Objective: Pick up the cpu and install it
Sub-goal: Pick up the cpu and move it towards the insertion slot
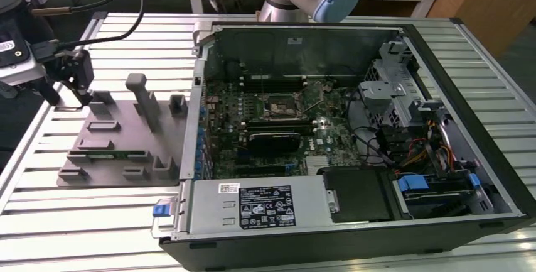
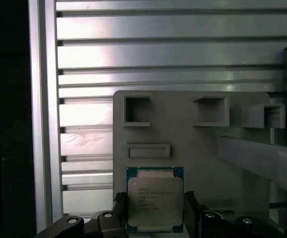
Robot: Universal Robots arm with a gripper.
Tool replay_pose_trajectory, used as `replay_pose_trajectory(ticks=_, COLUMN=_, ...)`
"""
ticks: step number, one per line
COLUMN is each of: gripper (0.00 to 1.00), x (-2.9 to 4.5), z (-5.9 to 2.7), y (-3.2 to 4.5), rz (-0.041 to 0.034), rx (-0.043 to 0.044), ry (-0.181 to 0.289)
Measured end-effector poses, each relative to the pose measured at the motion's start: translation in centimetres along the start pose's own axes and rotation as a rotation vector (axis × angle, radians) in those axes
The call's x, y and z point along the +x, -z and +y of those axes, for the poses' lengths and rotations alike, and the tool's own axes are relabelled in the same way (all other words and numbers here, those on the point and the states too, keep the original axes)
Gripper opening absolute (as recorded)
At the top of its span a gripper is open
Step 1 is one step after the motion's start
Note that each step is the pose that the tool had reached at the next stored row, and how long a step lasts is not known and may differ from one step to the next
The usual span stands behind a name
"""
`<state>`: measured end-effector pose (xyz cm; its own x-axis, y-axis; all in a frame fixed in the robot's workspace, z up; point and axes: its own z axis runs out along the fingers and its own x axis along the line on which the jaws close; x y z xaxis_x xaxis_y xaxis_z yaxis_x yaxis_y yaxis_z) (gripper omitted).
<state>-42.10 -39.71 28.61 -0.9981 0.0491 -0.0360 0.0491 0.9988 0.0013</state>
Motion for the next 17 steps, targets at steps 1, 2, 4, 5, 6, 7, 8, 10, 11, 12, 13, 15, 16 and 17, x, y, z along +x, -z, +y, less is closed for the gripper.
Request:
replay_pose_trajectory(ticks=1, gripper=0.54, x=0.00, z=0.00, y=0.12, rz=0.0000, rx=0.0000, ry=0.000)
replay_pose_trajectory(ticks=2, gripper=0.54, x=-0.01, z=0.00, y=0.24, rz=0.0000, rx=0.0000, ry=0.000)
replay_pose_trajectory(ticks=4, gripper=0.54, x=-0.02, z=0.00, y=0.48, rz=0.0001, rx=0.0001, ry=0.000)
replay_pose_trajectory(ticks=5, gripper=0.54, x=-0.02, z=0.00, y=0.60, rz=0.0000, rx=0.0000, ry=0.000)
replay_pose_trajectory(ticks=6, gripper=0.54, x=-0.03, z=0.00, y=0.71, rz=0.0000, rx=0.0000, ry=0.000)
replay_pose_trajectory(ticks=7, gripper=0.54, x=-0.03, z=0.00, y=0.83, rz=0.0000, rx=0.0000, ry=0.000)
replay_pose_trajectory(ticks=8, gripper=0.54, x=-0.03, z=0.00, y=0.95, rz=0.0000, rx=0.0000, ry=0.000)
replay_pose_trajectory(ticks=10, gripper=0.54, x=-0.04, z=0.00, y=1.18, rz=0.0000, rx=0.0000, ry=0.000)
replay_pose_trajectory(ticks=11, gripper=0.54, x=-0.05, z=0.00, y=1.30, rz=0.0000, rx=0.0000, ry=0.000)
replay_pose_trajectory(ticks=12, gripper=0.54, x=-0.05, z=0.00, y=1.43, rz=0.0000, rx=0.0000, ry=0.000)
replay_pose_trajectory(ticks=13, gripper=0.54, x=-0.06, z=0.00, y=1.57, rz=0.0001, rx=0.0000, ry=0.000)
replay_pose_trajectory(ticks=15, gripper=0.54, x=-0.07, z=0.00, y=1.86, rz=0.0001, rx=0.0000, ry=0.000)
replay_pose_trajectory(ticks=16, gripper=0.54, x=-0.07, z=0.00, y=2.01, rz=0.0000, rx=0.0000, ry=0.000)
replay_pose_trajectory(ticks=17, gripper=0.54, x=-0.08, z=0.00, y=2.16, rz=0.0000, rx=0.0000, ry=0.000)
